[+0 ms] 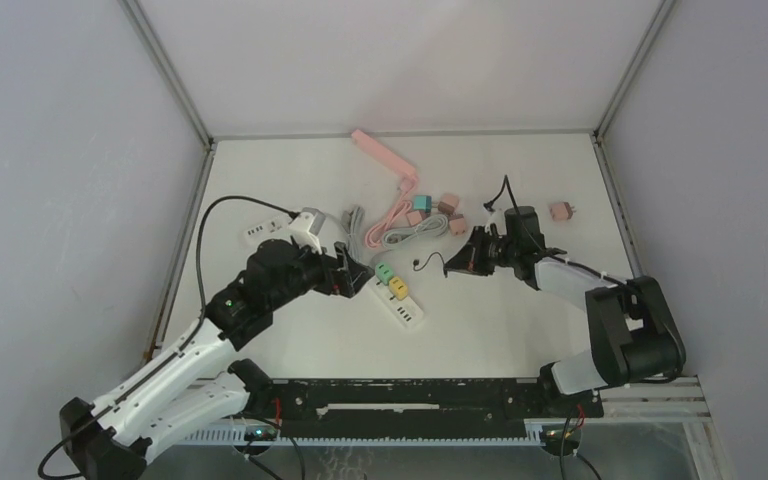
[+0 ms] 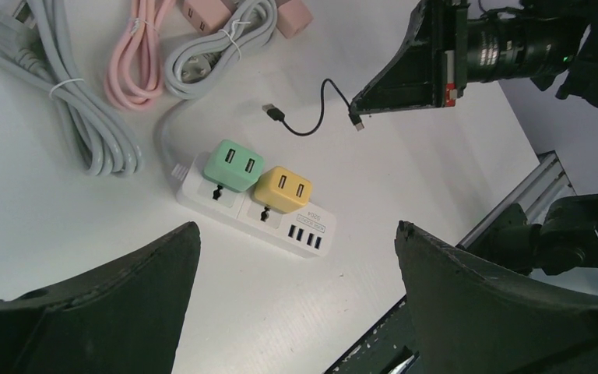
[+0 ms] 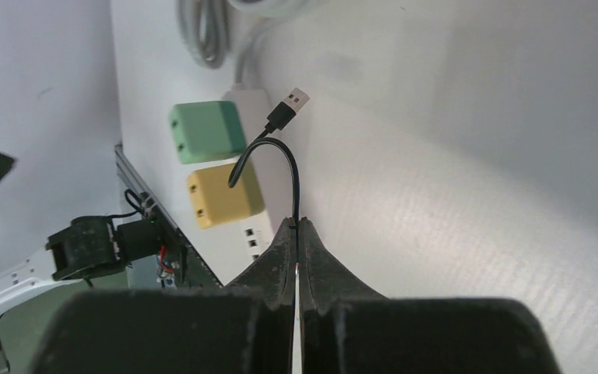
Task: Insert the plug
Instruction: Pick up the plug from the center of the board.
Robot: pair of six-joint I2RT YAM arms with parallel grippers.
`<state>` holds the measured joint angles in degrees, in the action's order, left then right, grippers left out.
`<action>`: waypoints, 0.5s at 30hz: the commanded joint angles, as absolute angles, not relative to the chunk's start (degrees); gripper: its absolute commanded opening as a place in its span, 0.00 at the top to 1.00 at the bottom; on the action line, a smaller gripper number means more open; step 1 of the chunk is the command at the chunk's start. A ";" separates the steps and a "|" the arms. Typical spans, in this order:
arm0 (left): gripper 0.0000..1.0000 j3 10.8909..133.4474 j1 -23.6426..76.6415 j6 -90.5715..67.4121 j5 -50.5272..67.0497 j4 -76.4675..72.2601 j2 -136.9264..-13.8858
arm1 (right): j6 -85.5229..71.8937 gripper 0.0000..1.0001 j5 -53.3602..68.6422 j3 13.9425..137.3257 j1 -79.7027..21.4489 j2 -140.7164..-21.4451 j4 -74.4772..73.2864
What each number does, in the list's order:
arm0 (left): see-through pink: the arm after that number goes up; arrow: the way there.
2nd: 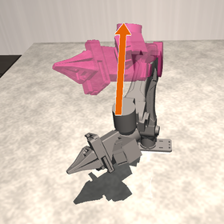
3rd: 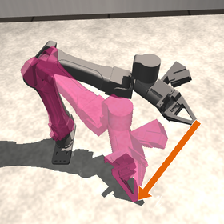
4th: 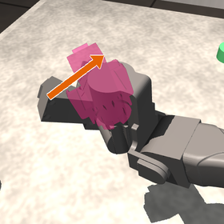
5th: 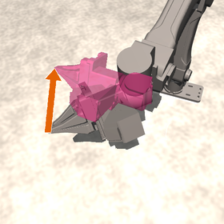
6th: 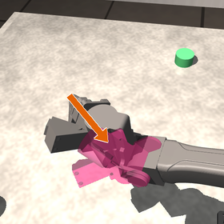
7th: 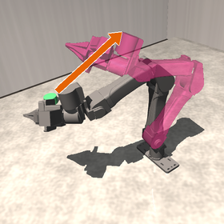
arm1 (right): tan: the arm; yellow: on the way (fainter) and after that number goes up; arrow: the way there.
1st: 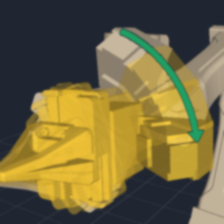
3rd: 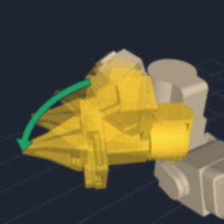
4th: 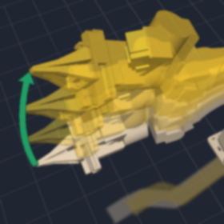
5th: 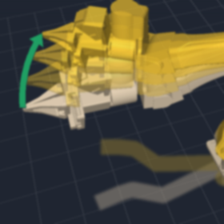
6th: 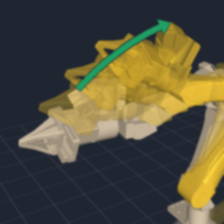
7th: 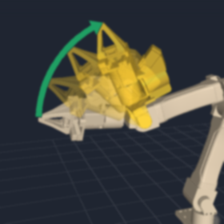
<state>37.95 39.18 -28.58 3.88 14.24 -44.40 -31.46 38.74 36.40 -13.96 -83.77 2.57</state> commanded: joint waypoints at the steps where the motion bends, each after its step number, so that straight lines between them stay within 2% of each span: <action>1: 0.02 40.54 38.89 -28.84 7.52 9.81 -46.65 | -33.11 1.00 40.86 36.47 -13.80 -78.76 6.91; 8: 0.03 45.96 41.20 -23.72 7.90 9.88 -53.35 | -33.13 1.00 41.75 36.53 -13.80 -73.68 5.18; 15: 0.04 55.43 44.91 -8.59 9.43 18.78 -59.59 | -32.43 1.00 42.96 36.78 -13.84 -69.21 1.06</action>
